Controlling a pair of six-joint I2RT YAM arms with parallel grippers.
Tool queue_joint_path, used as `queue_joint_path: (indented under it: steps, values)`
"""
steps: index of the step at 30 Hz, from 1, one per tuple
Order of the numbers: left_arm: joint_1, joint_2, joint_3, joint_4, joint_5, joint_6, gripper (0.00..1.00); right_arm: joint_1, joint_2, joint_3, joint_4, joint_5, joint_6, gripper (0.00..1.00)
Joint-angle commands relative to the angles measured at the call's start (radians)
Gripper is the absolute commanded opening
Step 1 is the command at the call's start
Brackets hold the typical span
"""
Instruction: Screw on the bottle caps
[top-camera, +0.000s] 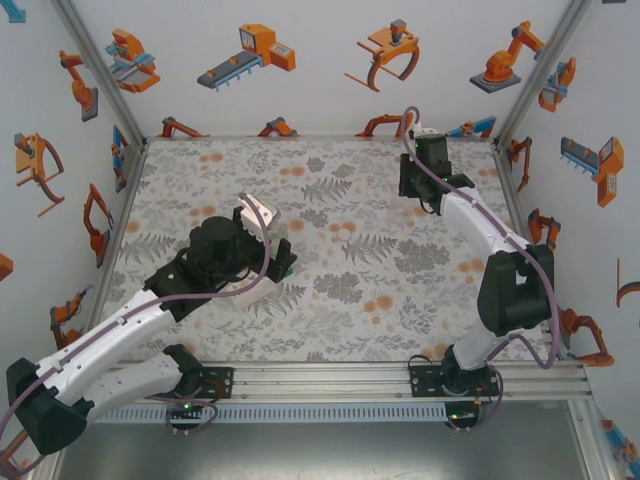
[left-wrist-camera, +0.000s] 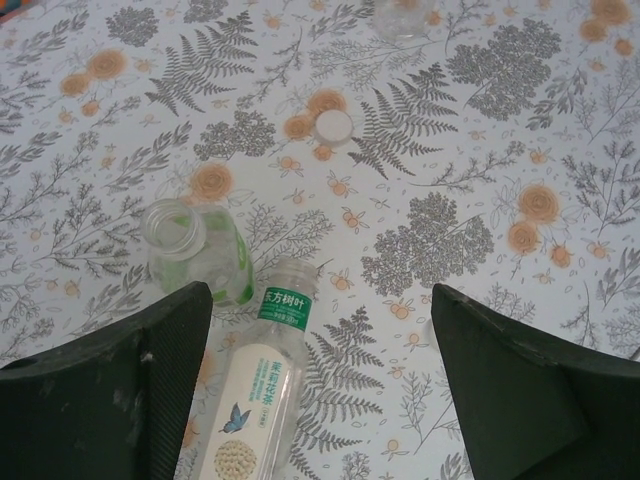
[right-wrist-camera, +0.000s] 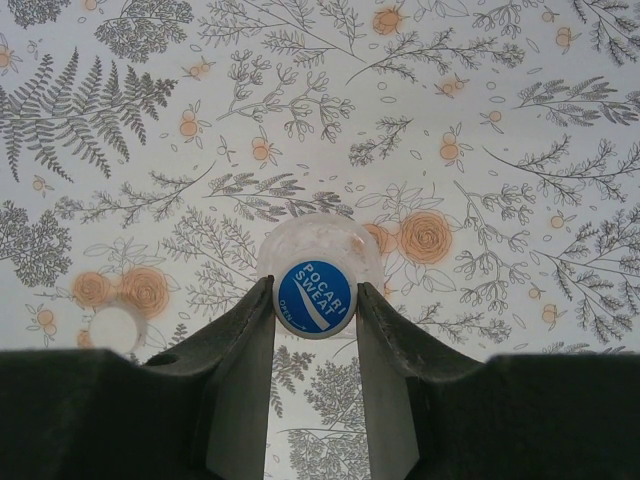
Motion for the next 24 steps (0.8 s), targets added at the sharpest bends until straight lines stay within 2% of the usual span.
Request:
queue_joint_path:
  steps: [1,5,16,24]
  values:
    - [0.010,-0.024,-0.007,-0.004,-0.013,0.026,0.83,-0.004,-0.002,-0.005,0.000,0.003,0.005,0.40]
    - [0.019,-0.035,-0.006,-0.011,-0.014,0.030,0.84,-0.005,-0.010,0.006,-0.009,0.011,0.003,0.49]
    - [0.060,-0.069,0.007,-0.057,-0.023,-0.002,0.85,-0.004,-0.068,0.085,-0.100,0.002,-0.043,0.52]
    - [0.171,-0.113,-0.015,-0.084,-0.027,-0.137,0.88,0.002,-0.191,0.011,-0.094,-0.154,-0.087,0.52]
